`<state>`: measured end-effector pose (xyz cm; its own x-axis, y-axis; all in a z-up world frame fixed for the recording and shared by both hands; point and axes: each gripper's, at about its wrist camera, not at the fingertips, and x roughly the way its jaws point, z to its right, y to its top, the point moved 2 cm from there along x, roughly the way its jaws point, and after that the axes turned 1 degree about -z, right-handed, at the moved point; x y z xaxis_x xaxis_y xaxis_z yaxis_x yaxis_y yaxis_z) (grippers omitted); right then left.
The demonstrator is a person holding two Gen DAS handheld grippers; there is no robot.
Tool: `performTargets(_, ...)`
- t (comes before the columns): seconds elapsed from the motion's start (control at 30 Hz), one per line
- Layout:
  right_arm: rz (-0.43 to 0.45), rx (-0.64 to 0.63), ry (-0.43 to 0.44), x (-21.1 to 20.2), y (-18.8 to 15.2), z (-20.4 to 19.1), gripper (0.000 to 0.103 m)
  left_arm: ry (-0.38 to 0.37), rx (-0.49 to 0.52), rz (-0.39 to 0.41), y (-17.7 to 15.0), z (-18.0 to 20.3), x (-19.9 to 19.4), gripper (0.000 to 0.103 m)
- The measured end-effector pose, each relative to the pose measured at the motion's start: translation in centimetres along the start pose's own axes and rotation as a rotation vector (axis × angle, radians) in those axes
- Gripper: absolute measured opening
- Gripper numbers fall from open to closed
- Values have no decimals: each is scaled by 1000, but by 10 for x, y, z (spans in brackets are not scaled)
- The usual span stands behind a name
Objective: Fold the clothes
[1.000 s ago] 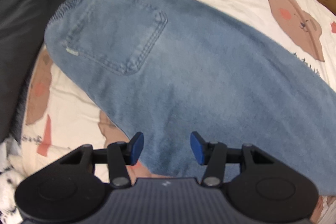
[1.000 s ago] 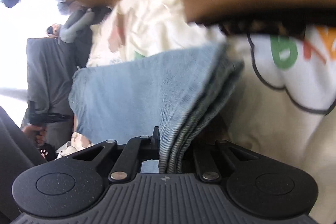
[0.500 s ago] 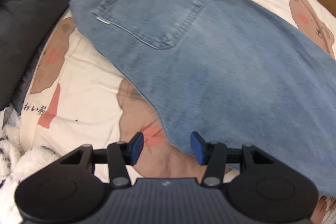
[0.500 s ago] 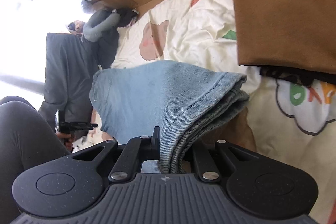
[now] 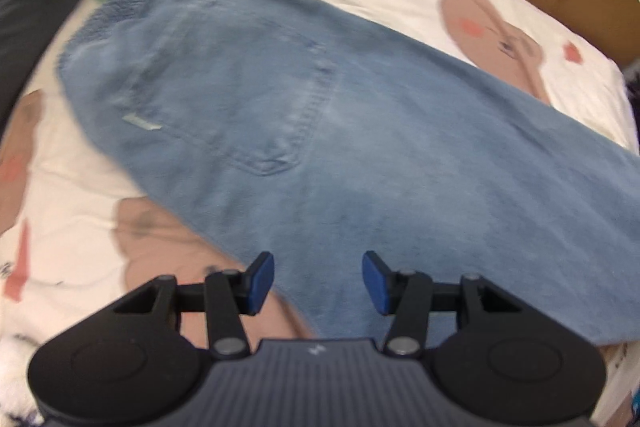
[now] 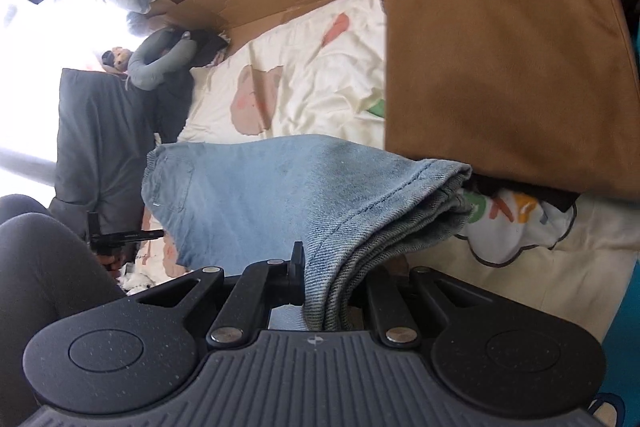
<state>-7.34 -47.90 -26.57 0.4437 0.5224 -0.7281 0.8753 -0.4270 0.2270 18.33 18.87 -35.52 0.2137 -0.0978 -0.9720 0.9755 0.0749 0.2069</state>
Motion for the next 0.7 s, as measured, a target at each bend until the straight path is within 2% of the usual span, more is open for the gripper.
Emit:
performTargets(0.27,32,-7,-12,4,23,-73,7,-136,122,-33,5,42,24,48)
performTargets(0.4,25,-11,-48,7,31,-103,7,-203,177,-57,2,62,34,47)
performTargets(0.47,20,-24,-72,9,33,-116,7,-231,204,-83,-1,69,43,41)
performTargets(0.6,13,-37,-107,9,35,-141,7,-300,249,-121,-12,84,57,39)
performTargets(0.7,8,-46,-124,9,39,-160,7,-357,264,-140,-22,98,70,29)
